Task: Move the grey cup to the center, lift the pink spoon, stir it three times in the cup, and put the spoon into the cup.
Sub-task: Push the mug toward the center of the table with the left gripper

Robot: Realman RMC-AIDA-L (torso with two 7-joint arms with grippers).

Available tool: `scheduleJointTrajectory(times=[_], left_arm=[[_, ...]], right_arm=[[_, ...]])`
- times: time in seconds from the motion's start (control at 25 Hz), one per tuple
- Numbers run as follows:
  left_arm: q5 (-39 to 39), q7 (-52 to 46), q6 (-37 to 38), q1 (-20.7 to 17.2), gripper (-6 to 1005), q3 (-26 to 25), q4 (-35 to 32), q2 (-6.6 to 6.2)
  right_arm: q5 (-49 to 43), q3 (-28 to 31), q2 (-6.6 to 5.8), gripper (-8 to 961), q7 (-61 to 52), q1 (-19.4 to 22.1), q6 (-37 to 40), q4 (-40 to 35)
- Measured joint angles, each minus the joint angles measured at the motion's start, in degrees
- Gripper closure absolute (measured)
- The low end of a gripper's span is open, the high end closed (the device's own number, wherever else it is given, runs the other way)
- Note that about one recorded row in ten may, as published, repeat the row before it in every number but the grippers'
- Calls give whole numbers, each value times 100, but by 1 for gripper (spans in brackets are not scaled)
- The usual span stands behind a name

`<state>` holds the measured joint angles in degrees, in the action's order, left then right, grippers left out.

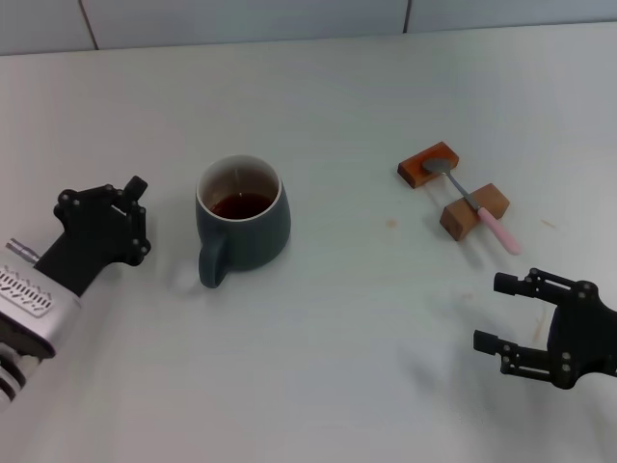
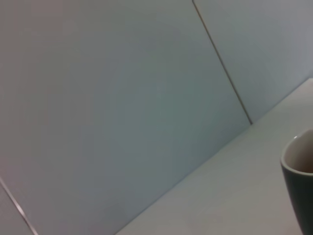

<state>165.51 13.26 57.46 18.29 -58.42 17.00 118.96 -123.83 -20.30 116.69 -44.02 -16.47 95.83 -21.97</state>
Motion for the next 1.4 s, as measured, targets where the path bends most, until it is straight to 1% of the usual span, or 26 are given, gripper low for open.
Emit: scheduleJointTrajectory(times=[0.24, 0.4, 0.72, 0.8, 0.84, 0.92, 1.12, 1.2, 1.4], left_arm=[[-35, 89, -324, -98, 1001, 149, 373, 18], [-43, 329, -661, -204, 1001, 280, 765, 25], [-239, 413, -1302, -230, 1000, 421, 1283, 22], [-605, 461, -1458, -190, 1000, 588, 1444, 22], [-605, 461, -1458, -190, 1000, 588, 1444, 22], [-879, 625, -1551, -184, 1000, 725, 1576, 22], [-1665, 1153, -1782, -133, 1000, 1156, 1909, 22], [-1963, 1240, -1846, -41, 1000, 1361, 2003, 22], [-2176, 1242, -1893, 64, 1000, 1578, 2146, 22]], right_arm=[[0, 1, 2, 181, 0, -18, -43, 0], [0, 0, 2, 181, 0, -20, -57, 8], [0, 0, 3, 181, 0, -22, -57, 27], [0, -1, 2, 181, 2, -22, -58, 27], [0, -1, 2, 181, 2, -22, -58, 27], [-1, 0, 3, 181, 3, -23, -57, 27], [-1, 0, 2, 181, 8, -23, -56, 14], [-1, 0, 3, 181, 10, -23, -56, 5], [-8, 0, -4, 181, 16, -23, -48, 0]])
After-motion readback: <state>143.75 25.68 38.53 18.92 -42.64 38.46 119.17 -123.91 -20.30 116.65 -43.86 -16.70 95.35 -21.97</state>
